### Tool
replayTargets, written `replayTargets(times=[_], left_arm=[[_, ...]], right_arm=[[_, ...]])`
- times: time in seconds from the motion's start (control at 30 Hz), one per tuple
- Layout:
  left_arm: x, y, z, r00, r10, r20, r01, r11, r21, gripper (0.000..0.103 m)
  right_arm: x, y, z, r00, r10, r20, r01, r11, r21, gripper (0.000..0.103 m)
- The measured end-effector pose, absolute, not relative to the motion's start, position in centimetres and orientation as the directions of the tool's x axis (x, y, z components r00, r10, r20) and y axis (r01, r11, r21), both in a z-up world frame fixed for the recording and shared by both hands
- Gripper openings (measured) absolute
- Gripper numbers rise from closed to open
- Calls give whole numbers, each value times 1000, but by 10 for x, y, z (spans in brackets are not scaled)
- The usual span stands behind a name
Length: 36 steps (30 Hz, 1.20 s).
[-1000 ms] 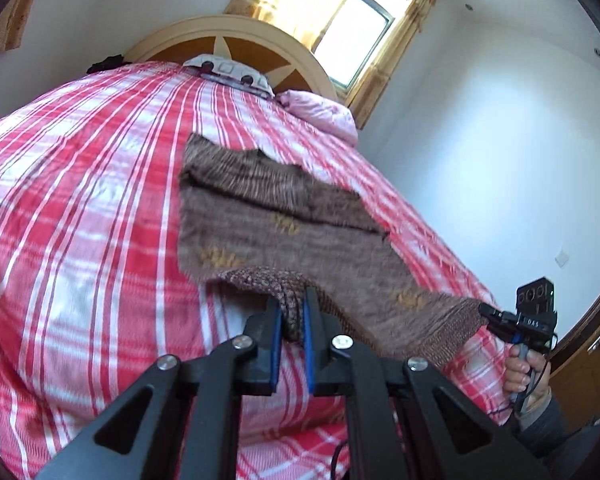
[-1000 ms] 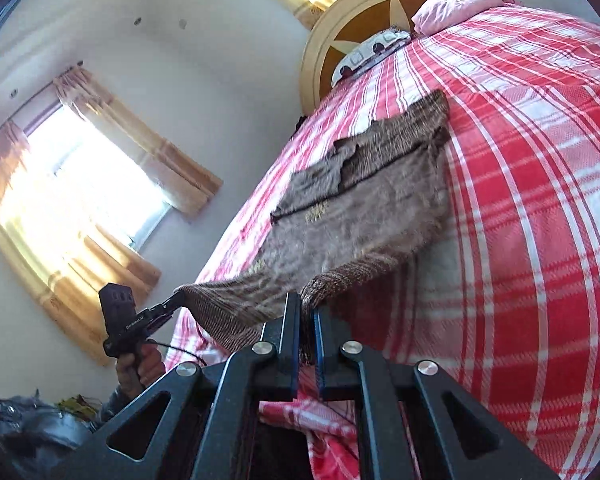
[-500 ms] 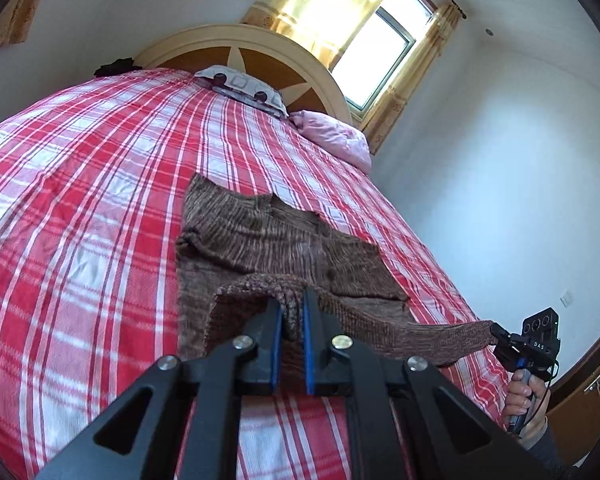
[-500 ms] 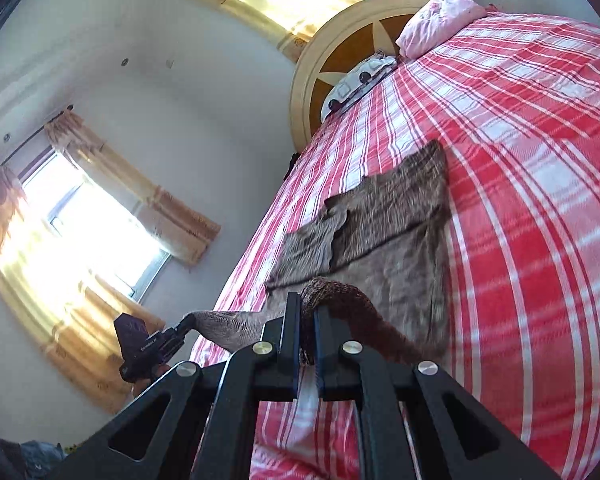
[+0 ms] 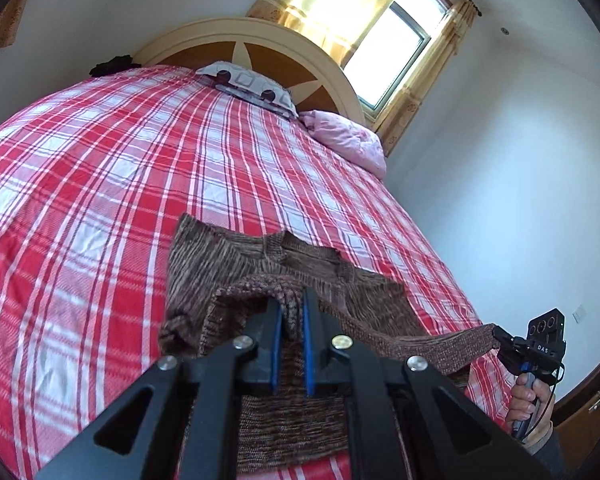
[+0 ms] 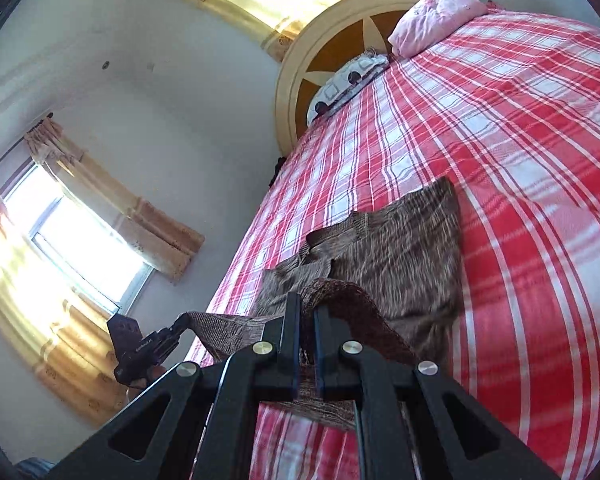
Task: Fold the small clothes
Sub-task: 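Lift the hem with both grippers and fold it toward the collar, then open both grippers to release the folded hem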
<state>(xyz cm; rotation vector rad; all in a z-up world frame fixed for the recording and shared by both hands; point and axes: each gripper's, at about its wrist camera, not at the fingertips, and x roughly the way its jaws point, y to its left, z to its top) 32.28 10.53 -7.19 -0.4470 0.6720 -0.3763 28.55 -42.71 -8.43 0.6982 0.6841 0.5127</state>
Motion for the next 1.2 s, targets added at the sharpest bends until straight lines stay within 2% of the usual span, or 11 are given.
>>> replayTargets(times=[0.23, 0.53, 0.77, 0.83, 0.9, 0.93, 1.0, 1.03, 1.07, 1.2], left_arm=[[380, 99, -79, 726, -433, -534, 158, 861, -483, 9], [437, 94, -120, 672, -390, -630, 105, 892, -440, 9], [473, 100, -138, 679, -278, -680, -17, 920, -392, 16], [477, 108, -138, 690, -246, -680, -66, 915, -397, 22], [475, 117, -136, 704, -245, -667, -85, 903, -422, 23], [471, 119, -134, 709, -234, -665, -87, 907, -412, 25], [461, 117, -130, 717, -218, -662, -63, 925, -374, 40], [452, 115, -129, 717, -203, -667, -58, 936, -348, 55], [447, 114, -129, 717, -203, -667, -50, 939, -340, 62], [428, 101, -134, 687, -207, -696, -5, 957, -289, 64]], right_arm=[[348, -427, -90, 666, 608, -432, -171, 688, 705, 5], [416, -433, -122, 652, 573, -496, -84, 705, 704, 5], [467, -439, -147, 647, 534, -544, 4, 712, 703, 6], [479, -438, -142, 678, 503, -536, -6, 734, 680, 21], [481, -437, -134, 705, 453, -545, 6, 765, 644, 75], [481, -437, -132, 711, 444, -545, 9, 770, 638, 79], [474, -431, -125, 720, 433, -542, -16, 792, 611, 79], [470, -425, -122, 714, 434, -549, -41, 809, 586, 79], [465, -417, -119, 706, 433, -560, -69, 829, 554, 79], [442, -369, -126, 611, 489, -623, -200, 857, 476, 79]])
